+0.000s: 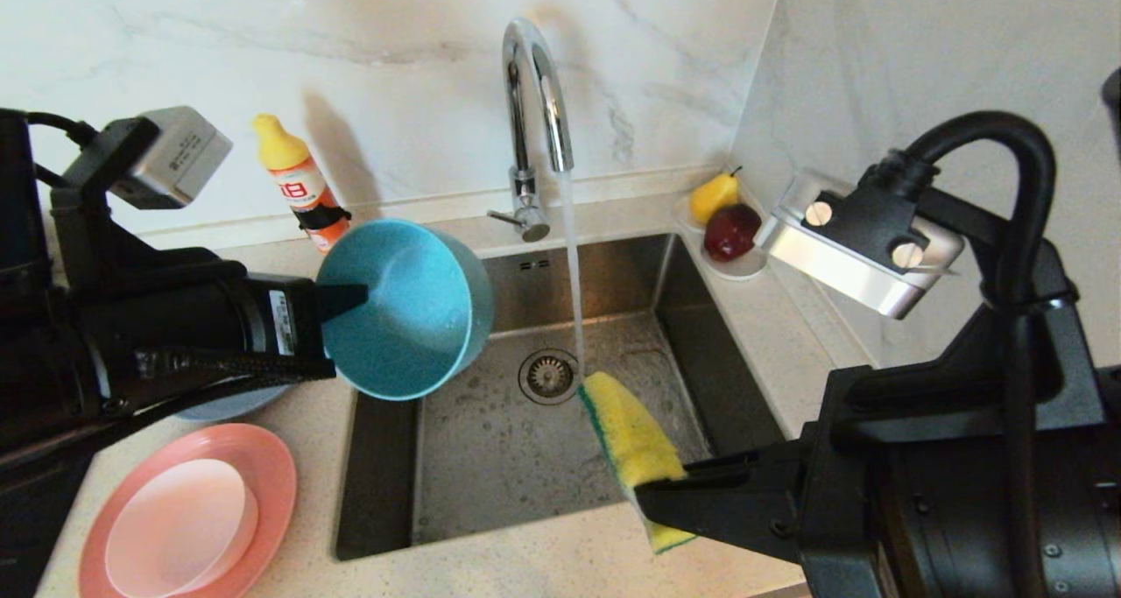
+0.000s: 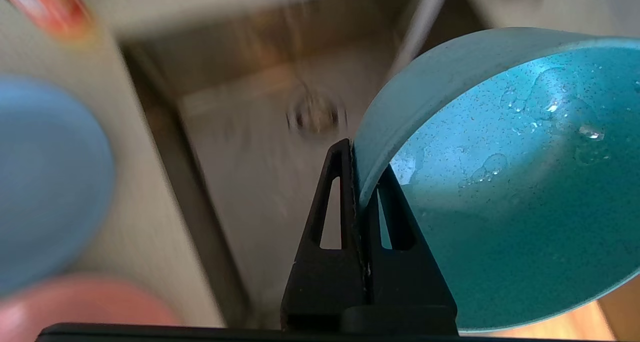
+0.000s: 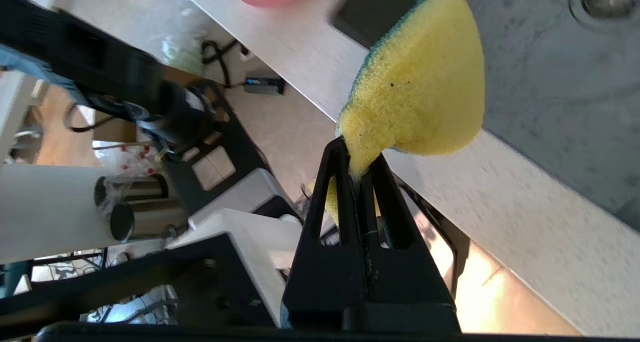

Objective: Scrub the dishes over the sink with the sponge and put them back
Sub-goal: Wash the bowl, then wipe the bowl

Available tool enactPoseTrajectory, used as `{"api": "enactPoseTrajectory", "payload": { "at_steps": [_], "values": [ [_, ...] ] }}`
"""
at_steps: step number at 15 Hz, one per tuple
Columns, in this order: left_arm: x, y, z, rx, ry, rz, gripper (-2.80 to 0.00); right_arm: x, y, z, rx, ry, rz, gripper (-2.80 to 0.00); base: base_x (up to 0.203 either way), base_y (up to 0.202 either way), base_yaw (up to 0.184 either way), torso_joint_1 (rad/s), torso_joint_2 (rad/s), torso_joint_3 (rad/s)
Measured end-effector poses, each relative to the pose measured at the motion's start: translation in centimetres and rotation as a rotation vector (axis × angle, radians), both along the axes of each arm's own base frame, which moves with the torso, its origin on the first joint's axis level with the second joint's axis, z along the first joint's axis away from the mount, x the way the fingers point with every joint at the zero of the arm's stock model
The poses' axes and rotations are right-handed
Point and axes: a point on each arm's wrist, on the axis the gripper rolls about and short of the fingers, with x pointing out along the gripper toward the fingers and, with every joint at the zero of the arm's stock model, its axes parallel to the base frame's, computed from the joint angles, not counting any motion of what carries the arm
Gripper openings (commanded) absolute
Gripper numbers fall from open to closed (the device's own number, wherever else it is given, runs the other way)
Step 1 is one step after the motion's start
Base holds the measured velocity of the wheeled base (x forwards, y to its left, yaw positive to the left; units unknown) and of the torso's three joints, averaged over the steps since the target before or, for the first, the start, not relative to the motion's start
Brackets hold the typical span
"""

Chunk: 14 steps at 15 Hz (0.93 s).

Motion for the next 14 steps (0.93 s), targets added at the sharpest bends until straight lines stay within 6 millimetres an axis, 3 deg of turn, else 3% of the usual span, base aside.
{"api": "enactPoseTrajectory", "payload": {
  "at_steps": [3, 7, 11, 14],
  "values": [
    [-0.8, -1.2, -1.0, 0.037, 0.051, -0.068, -2.8, -0.7, 0.6, 0.6, 0.014, -0.006, 0.039, -2.8, 0.0, 0.0, 0.0, 0.0, 0.0, 0.0],
    [-0.1, -3.7, -2.3, 0.085, 0.061, -0.073, -2.8, -1.2, 1.8, 0.4, 0.004, 0.001, 0.075, -2.8, 0.0, 0.0, 0.0, 0.0, 0.0, 0.0],
    [1.5, -6.4, -2.6, 0.065, -0.042, 0.028, -2.8, -0.7, 3.3, -0.2, -0.016, 0.016, 0.077, -2.8, 0.0, 0.0, 0.0, 0.0, 0.0, 0.0],
    [1.7, -7.5, -3.2, 0.083, -0.045, 0.045, -2.8, 0.4, 4.8, -0.7, -0.028, 0.027, 0.06, -2.8, 0.0, 0.0, 0.0, 0.0, 0.0, 0.0]
  ]
}}
